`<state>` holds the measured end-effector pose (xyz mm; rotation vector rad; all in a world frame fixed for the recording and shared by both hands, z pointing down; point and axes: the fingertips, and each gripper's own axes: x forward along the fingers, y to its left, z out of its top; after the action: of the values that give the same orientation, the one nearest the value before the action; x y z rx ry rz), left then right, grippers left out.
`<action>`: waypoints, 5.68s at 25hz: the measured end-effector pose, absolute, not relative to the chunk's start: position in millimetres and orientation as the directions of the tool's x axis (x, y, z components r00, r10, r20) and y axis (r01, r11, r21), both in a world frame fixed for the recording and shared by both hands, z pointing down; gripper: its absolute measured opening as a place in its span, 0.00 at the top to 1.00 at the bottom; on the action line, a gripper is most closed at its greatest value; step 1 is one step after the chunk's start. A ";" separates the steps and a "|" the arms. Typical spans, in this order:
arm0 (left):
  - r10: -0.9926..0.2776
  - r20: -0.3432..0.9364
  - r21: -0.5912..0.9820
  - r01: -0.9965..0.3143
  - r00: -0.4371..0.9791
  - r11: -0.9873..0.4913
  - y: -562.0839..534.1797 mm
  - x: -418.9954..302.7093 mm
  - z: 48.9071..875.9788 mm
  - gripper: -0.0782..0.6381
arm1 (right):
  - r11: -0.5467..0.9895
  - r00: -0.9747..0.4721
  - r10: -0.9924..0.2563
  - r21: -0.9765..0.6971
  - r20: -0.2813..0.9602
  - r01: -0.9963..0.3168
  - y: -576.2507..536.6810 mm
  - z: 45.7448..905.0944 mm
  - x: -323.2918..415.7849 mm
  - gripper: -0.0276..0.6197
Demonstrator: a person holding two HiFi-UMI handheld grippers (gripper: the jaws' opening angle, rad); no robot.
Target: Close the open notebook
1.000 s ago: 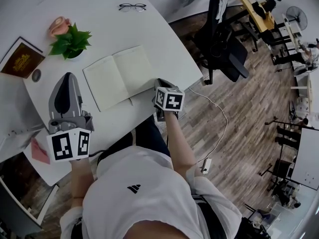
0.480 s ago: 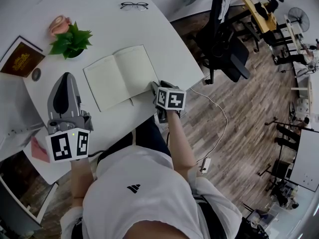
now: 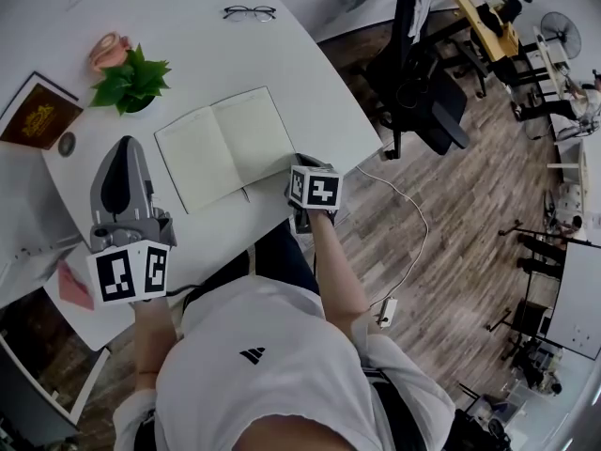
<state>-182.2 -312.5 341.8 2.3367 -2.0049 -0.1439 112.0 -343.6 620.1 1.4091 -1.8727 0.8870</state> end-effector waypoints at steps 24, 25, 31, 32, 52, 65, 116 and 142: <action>-0.988 -0.052 0.100 -0.984 0.142 -0.147 -293.9 -180.8 334.3 0.88 | 0.227 -0.324 -0.623 -0.232 0.712 -0.946 -338.1 584.3 105.8 0.95; -0.988 -0.052 0.099 -0.984 0.143 -0.148 -293.2 -180.4 333.5 0.88 | 0.225 -0.321 -0.619 -0.230 0.717 -0.947 -338.9 586.5 107.5 0.95; -0.989 -0.050 0.095 -0.985 0.138 -0.142 -289.8 -182.3 332.2 0.88 | 0.247 -0.353 -0.629 -0.252 0.693 -0.936 -336.9 575.5 99.8 0.95; -0.990 -0.050 0.096 -0.986 0.135 -0.139 -289.9 -183.4 332.3 0.88 | 0.255 -0.363 -0.636 -0.259 0.681 -0.932 -336.1 570.2 96.7 0.95; -0.991 -0.068 0.093 -0.988 0.116 -0.122 -275.3 -192.0 327.5 0.88 | 0.541 -0.616 -0.605 -0.307 0.505 -0.783 -288.4 477.9 4.3 0.95; -0.998 -0.059 0.088 -0.996 0.022 -0.027 -242.7 -225.8 328.9 0.88 | 0.715 -0.691 -0.475 -0.219 0.545 -0.664 -245.5 495.7 -83.2 0.95; -0.994 -0.058 0.076 -0.993 -0.092 0.087 -182.6 -258.5 327.5 0.88 | 0.762 -0.742 -0.526 -0.157 0.416 -0.628 -246.1 486.4 -109.0 0.96; -0.991 -0.105 0.025 -0.996 -0.086 0.083 -148.9 -170.6 293.9 0.88 | 0.751 -0.748 -0.650 -0.037 0.137 -0.659 -235.6 349.0 -0.8 0.96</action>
<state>-170.6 -148.9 293.9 2.1637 -2.3555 -0.1432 -0.8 -235.6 349.0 1.0618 -2.8307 0.1263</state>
